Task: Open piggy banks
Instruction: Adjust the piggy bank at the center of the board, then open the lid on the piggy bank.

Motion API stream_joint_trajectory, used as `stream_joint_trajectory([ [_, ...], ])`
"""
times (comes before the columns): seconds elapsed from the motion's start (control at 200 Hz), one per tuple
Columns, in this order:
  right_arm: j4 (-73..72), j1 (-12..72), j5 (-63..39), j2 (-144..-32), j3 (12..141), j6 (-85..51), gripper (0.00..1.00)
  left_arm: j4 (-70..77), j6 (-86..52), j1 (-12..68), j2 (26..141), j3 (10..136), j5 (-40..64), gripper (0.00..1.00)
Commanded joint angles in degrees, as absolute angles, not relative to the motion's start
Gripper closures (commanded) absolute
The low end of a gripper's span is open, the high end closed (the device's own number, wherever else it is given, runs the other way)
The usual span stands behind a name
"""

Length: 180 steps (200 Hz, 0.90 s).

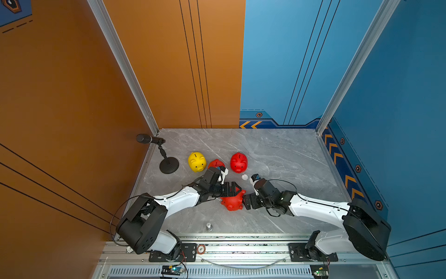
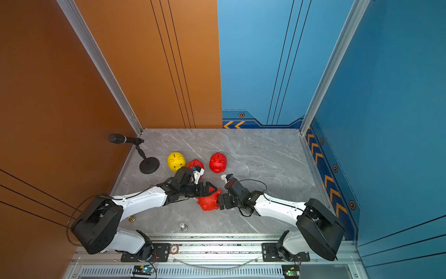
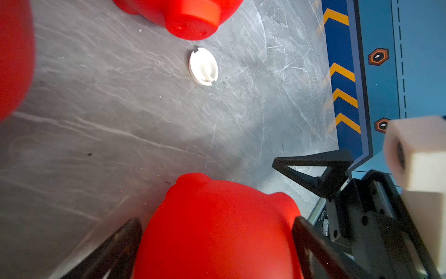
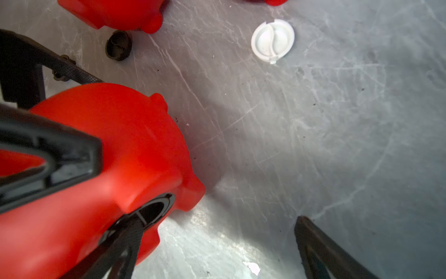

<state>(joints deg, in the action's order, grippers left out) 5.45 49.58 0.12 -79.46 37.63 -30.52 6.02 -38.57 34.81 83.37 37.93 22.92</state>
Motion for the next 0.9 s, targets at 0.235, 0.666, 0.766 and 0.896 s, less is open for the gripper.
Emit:
stream_joint_trajectory([
  [0.235, 4.6, 50.0, 3.0, -77.6, 35.9, -32.1, 0.0, 5.9, -37.4, 36.5, 84.6, 36.0, 16.0, 0.02],
  [0.666, 2.5, 49.9, 3.2, -70.9, 31.7, -31.0, 0.0, 14.6, -36.7, 38.0, 89.5, 32.6, 15.8, 0.0],
  [0.766, 3.2, 47.9, 1.1, -68.8, 30.2, -28.3, 0.04, 19.8, -37.3, 35.8, 91.7, 30.8, 20.2, 0.01],
  [0.896, 2.8, 41.6, -5.6, -64.4, 26.5, -25.5, 0.11, 21.6, -36.3, 34.2, 92.8, 29.9, 21.8, 0.02],
])
